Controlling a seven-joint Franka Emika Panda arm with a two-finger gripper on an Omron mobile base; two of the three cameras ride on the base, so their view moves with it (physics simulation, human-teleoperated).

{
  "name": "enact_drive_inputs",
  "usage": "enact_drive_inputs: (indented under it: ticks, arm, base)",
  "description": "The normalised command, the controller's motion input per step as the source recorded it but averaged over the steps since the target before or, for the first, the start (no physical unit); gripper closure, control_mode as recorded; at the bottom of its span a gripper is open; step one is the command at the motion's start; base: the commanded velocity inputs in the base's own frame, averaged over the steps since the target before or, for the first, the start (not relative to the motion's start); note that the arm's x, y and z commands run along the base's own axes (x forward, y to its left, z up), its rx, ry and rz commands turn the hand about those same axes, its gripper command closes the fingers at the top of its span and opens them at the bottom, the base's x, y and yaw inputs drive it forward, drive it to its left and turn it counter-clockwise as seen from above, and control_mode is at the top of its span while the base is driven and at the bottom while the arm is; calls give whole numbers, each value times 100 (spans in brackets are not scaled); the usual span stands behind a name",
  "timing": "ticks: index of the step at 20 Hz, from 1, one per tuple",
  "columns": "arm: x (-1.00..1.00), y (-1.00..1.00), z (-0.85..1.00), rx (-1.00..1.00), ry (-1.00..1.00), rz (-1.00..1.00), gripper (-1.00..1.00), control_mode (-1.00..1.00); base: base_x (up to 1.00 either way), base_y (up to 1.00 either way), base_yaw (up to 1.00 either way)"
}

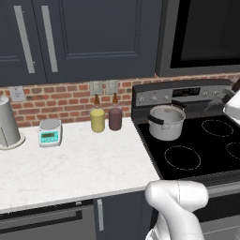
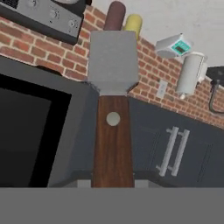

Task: Put the lime and avocado in the pot. Retrieve the spatula and lightly stir the vegetables in the pot.

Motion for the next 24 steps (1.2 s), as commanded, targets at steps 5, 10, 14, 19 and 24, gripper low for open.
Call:
enact_drive_inputs:
  ticks: [5, 10, 14, 19, 24]
  arm:
    - [22, -34, -17, 51, 29, 7, 100, -100]
    - [26, -20, -20, 25, 27, 4, 100, -100]
    - [11, -2, -24, 1, 0, 0, 100, -100]
    - [44, 0, -29, 0, -1, 0, 100, -100]
    - [40, -1, -16, 0, 0, 0, 100, -100]
  base:
    - [0, 0, 0]
    - [0, 0, 0]
    - [0, 0, 0]
    - [0, 0, 0]
    - [0, 0, 0]
